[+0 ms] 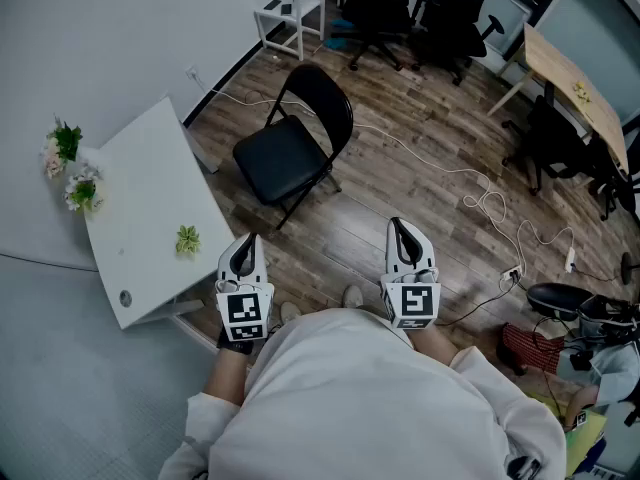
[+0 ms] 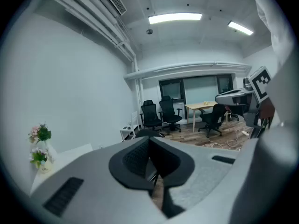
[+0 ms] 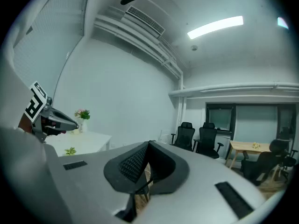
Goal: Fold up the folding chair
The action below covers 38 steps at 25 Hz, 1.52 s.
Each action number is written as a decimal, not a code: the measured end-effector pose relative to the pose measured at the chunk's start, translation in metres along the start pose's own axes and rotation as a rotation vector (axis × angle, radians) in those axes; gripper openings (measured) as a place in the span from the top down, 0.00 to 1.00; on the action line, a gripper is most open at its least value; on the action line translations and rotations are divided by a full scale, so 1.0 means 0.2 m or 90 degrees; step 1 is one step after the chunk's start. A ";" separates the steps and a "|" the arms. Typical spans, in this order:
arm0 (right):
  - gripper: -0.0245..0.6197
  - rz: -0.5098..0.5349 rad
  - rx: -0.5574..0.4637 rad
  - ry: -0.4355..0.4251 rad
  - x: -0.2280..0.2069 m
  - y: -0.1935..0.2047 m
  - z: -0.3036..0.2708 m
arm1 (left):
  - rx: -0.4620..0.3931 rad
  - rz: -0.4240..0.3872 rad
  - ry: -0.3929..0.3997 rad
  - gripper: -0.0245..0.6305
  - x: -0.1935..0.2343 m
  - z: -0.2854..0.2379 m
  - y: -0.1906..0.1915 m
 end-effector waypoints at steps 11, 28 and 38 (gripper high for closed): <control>0.94 0.003 0.006 -0.007 -0.03 0.00 0.01 | 0.012 0.006 0.005 0.95 -0.05 0.01 0.01; 0.59 -0.026 0.005 -0.002 -0.19 0.11 0.00 | 0.024 0.026 0.026 0.59 -0.14 -0.08 0.04; 0.55 -0.041 0.007 -0.082 -0.43 0.26 -0.11 | 0.050 0.042 -0.044 0.47 -0.30 -0.20 0.04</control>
Point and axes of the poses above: the fingertips, and each gripper's own axes: z backward along the fingers, x to its left, y out of its underside, the point moved 2 cm from there along z, backward along the fingers, and after that the axes turned 12 degrees about -x, right-handed, at the moved point
